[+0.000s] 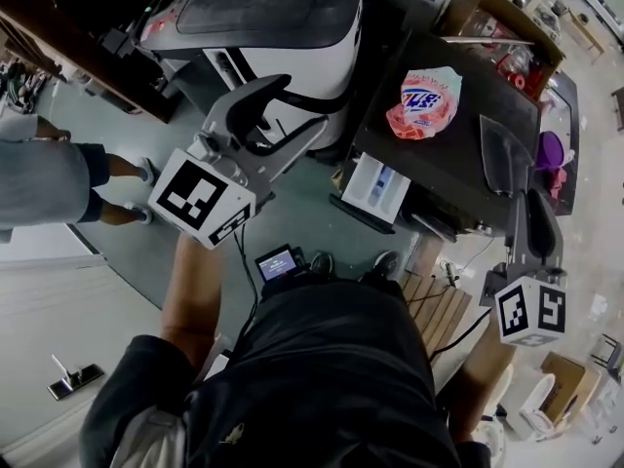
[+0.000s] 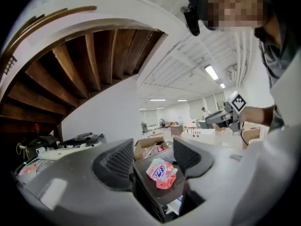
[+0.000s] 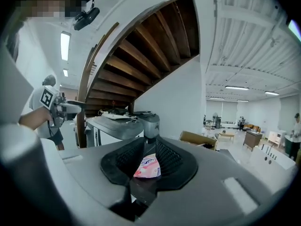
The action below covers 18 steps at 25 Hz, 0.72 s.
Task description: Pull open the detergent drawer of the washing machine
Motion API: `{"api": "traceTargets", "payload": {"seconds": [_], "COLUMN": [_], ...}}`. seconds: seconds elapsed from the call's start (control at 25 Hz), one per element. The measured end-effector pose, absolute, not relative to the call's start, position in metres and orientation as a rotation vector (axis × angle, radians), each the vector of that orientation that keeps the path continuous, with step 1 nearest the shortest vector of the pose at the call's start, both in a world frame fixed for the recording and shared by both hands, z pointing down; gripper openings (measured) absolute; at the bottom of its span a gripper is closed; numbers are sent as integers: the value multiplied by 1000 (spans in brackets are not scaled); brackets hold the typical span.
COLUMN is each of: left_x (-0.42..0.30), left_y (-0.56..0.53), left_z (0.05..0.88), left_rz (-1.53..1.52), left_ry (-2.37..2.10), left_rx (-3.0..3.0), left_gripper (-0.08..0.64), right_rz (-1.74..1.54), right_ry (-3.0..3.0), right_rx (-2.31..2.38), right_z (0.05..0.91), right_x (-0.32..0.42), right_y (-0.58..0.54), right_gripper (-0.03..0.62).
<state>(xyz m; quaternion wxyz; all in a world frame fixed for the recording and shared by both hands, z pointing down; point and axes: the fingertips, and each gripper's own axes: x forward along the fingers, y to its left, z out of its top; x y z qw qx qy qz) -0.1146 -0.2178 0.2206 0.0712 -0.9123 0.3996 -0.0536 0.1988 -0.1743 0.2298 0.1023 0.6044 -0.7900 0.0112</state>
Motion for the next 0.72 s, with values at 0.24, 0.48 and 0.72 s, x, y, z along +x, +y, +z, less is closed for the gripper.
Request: {"api": "traceTargets", "payload": {"seconds": [0.24, 0.48, 0.72], "left_x": [-111, -118, -125], "left_y": [-210, -208, -206], "left_z": [227, 234, 238], "left_rz": [-164, -155, -149], "left_ry": [1163, 1183, 1196], "left_rx": [-2769, -2787, -2797], "left_gripper": [318, 318, 318], "right_rz": [47, 47, 54], "right_ry": [-2329, -2333, -2337], "right_rx": [1790, 1766, 1749], "right_z": [230, 231, 234], "right_x": [197, 190, 183], "right_y": [-171, -171, -171], "right_gripper": [75, 75, 75]}}
